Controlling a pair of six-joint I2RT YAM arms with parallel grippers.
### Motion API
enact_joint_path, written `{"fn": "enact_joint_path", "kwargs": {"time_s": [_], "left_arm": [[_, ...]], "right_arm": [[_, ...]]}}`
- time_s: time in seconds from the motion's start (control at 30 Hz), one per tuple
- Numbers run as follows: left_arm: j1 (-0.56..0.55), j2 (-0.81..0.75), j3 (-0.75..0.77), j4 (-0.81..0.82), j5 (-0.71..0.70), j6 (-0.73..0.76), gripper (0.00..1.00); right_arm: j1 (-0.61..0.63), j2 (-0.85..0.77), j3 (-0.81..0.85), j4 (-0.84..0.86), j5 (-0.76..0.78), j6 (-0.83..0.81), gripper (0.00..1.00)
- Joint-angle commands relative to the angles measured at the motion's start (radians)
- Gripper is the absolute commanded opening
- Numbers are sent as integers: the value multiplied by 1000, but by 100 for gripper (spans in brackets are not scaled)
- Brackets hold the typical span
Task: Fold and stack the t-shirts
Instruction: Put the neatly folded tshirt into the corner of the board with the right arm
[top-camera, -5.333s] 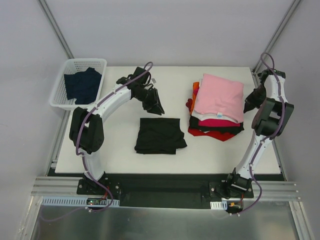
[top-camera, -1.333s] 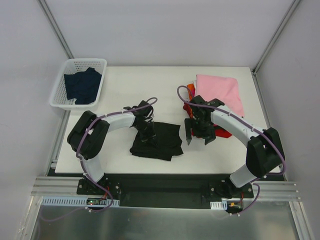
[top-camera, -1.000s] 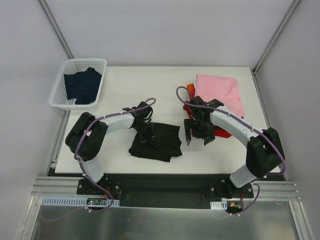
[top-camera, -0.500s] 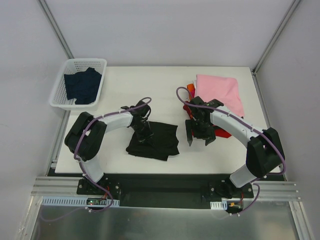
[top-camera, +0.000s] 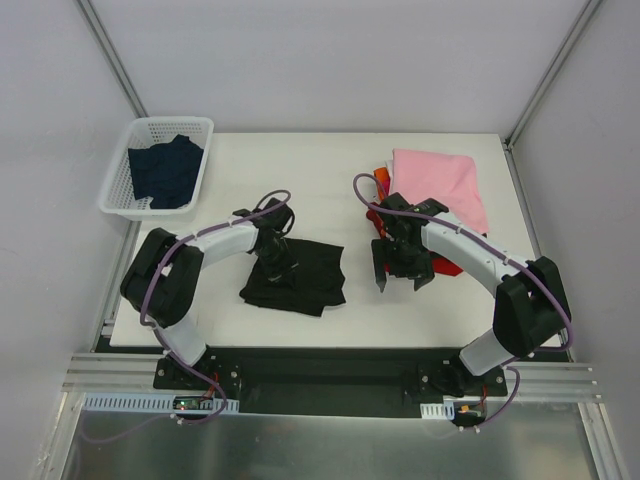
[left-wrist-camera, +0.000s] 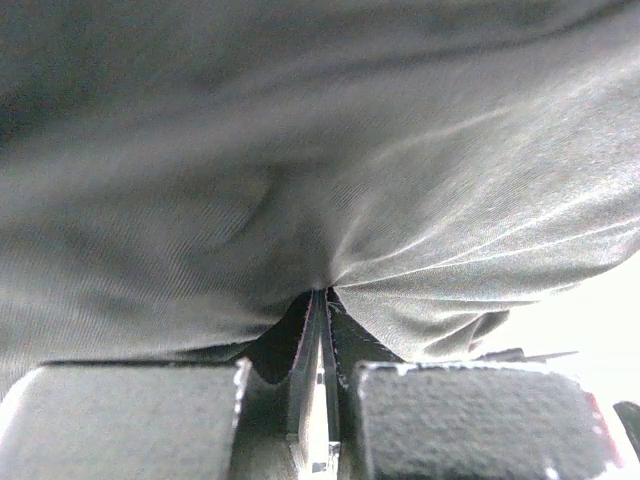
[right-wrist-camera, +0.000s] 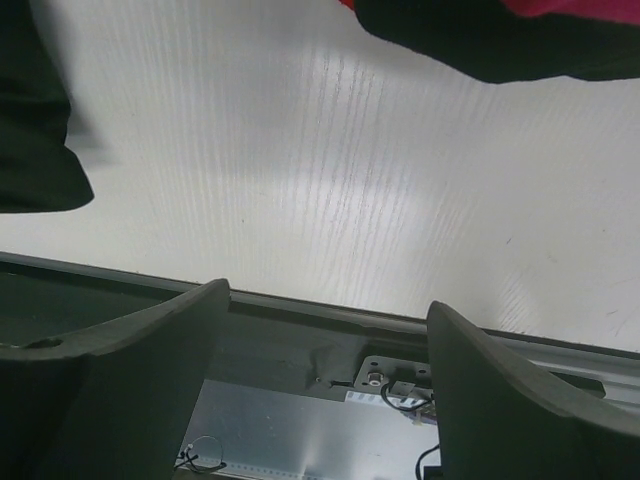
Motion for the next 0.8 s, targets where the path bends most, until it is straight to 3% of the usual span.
{"fn": "enact_joint_path", "kwargs": {"time_s": [0.0, 0.23, 0.6, 0.63, 0.7, 0.77], "left_arm": [[14, -66, -34, -92, -136, -42, 0], [14, -33, 5, -144, -168, -84, 0], [-14, 120, 264, -184, -134, -74, 1], [-20, 114, 282, -184, -143, -57, 8], [-35, 103, 336, -184, -168, -42, 37], [-40, 88, 377, -184, -174, -25, 53]], "right_arm": [[4, -21, -6, -22, 5, -7, 84], [7, -10, -9, -23, 1, -4, 82], [8, -41, -25, -29, 5, -2, 84], [8, -47, -32, -19, -1, -4, 86], [8, -54, -37, -3, -10, -4, 90], [8, -47, -35, 14, -10, -2, 91]]}}
